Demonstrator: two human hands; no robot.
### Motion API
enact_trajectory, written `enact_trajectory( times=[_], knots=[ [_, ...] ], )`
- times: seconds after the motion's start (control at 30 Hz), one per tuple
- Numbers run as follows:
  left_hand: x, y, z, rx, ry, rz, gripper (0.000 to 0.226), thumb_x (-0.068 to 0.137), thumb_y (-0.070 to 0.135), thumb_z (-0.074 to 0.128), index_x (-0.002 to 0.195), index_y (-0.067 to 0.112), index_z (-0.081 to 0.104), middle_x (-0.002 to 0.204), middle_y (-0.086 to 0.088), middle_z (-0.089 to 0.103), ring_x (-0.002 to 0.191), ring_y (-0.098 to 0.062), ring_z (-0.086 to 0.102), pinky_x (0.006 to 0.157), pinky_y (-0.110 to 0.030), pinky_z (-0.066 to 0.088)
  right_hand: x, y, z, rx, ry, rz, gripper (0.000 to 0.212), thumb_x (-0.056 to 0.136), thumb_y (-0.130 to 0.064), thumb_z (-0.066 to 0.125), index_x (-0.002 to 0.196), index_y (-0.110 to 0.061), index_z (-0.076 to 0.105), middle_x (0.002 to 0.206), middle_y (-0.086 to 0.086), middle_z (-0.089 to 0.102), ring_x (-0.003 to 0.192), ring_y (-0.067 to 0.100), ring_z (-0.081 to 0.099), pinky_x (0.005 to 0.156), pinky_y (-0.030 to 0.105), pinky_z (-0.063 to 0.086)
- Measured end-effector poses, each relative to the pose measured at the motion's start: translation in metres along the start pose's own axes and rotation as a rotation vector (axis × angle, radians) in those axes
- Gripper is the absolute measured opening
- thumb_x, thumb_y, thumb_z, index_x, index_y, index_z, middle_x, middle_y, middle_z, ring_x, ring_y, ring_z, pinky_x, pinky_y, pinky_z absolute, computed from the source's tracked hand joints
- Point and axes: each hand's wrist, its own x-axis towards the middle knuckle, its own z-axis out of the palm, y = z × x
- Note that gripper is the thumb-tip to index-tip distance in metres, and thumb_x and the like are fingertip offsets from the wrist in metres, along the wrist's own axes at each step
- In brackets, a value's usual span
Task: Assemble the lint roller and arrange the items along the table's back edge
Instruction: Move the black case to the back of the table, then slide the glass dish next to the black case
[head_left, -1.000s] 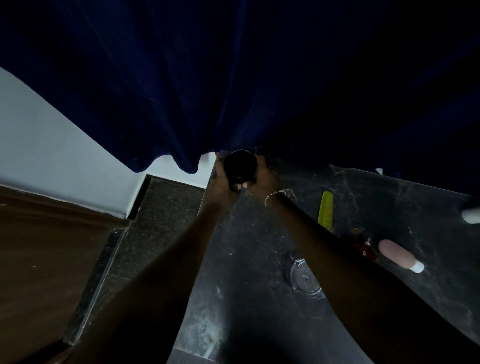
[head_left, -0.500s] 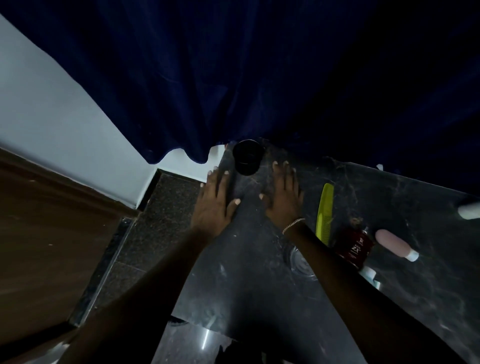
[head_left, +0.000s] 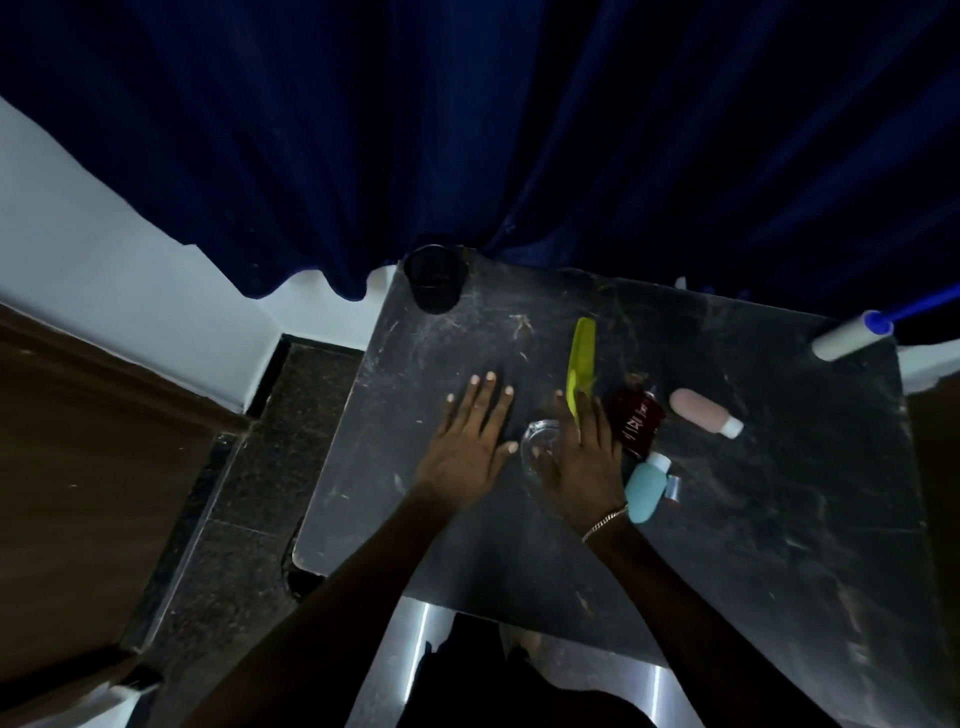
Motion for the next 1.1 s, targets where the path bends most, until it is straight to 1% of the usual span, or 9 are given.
enact_trajectory(
  times=[0.07,0.13,0.2,0.3,0.47,0.6,0.7,0.97,1.1],
  knots=[
    [-0.003,0.019,0.005,-0.003,-0.024,-0.004,0.073,0.108,0.055,0.027,0.166,0.018,0.003,0.174,-0.011,-0.003,0.161,-0.027,-0.007,0.130,-0.051,0.009,-0.015,0.015,-0.001,0.026,0.013,0.054,0.070,0.093,-0.040,0.051,0.155,-0.013,0.030,0.151,0.014,0.040,0.135,0.034,0.041,0.106,0.051,0.043],
    [-0.006,0.035,0.009,-0.036,-0.080,-0.023,0.073,0.108,0.053,0.030,0.166,0.017,0.004,0.174,-0.010,-0.002,0.161,-0.026,-0.006,0.130,-0.052,0.011,-0.024,0.027,0.001,0.115,-0.012,0.088,0.061,0.095,-0.036,0.051,0.147,-0.005,0.043,0.139,0.017,0.051,0.125,0.033,0.050,0.103,0.048,0.045],
    [-0.006,0.048,0.011,-0.121,-0.156,-0.085,0.074,0.107,0.050,0.036,0.166,0.017,0.005,0.174,-0.010,0.003,0.161,-0.029,0.007,0.129,-0.052,0.019,-0.028,0.033,0.001,0.240,-0.070,0.158,0.053,0.095,-0.027,0.056,0.142,-0.004,0.048,0.135,0.016,0.056,0.121,0.033,0.056,0.099,0.041,0.050],
    [-0.002,0.064,0.010,-0.243,-0.209,-0.204,0.071,0.104,0.042,0.049,0.163,0.019,0.016,0.164,-0.011,0.030,0.145,-0.029,0.042,0.118,-0.047,0.042,-0.025,0.034,0.003,0.323,-0.147,0.308,0.041,0.095,-0.023,0.057,0.132,-0.006,0.057,0.121,0.015,0.067,0.110,0.032,0.065,0.088,0.035,0.052],
    [0.007,0.076,0.009,-0.408,-0.210,-0.378,0.060,0.103,0.031,0.055,0.155,0.014,0.032,0.151,-0.015,0.044,0.131,-0.035,0.055,0.109,-0.049,0.048,-0.013,0.030,0.010,0.302,-0.198,0.507,0.034,0.094,-0.030,0.057,0.118,-0.006,0.063,0.114,0.016,0.070,0.112,0.035,0.065,0.087,0.037,0.052],
    [0.017,0.083,0.013,-0.517,-0.156,-0.522,0.042,0.100,0.022,0.057,0.139,0.006,0.052,0.135,-0.022,0.059,0.121,-0.042,0.061,0.104,-0.051,0.051,-0.005,0.030,0.016,0.352,-0.234,0.537,0.037,0.094,-0.029,0.057,0.122,-0.004,0.060,0.122,0.019,0.067,0.118,0.036,0.062,0.096,0.040,0.052],
    [0.017,0.084,0.016,-0.565,-0.121,-0.610,0.031,0.095,0.010,0.060,0.124,-0.001,0.061,0.127,-0.027,0.064,0.118,-0.046,0.063,0.103,-0.052,0.051,-0.005,0.031,0.018,0.375,-0.229,0.506,0.032,0.092,-0.023,0.058,0.117,-0.002,0.060,0.119,0.019,0.068,0.115,0.037,0.064,0.093,0.039,0.053],
    [-0.004,0.081,0.009,-0.633,-0.014,-0.665,0.029,0.092,0.008,0.063,0.119,-0.004,0.063,0.124,-0.026,0.066,0.117,-0.043,0.062,0.099,-0.042,0.051,-0.017,0.024,0.015,0.421,-0.172,0.415,0.023,0.088,-0.010,0.056,0.106,-0.003,0.069,0.108,0.017,0.073,0.107,0.037,0.068,0.089,0.038,0.055],
    [-0.013,0.065,-0.005,-0.640,0.052,-0.684,0.024,0.091,0.006,0.064,0.112,-0.004,0.063,0.115,-0.025,0.070,0.107,-0.043,0.068,0.090,-0.044,0.056,-0.011,0.001,0.013,0.463,-0.135,0.397,0.021,0.087,-0.009,0.056,0.105,-0.007,0.067,0.106,0.015,0.074,0.108,0.034,0.067,0.091,0.037,0.054]
  ],
)
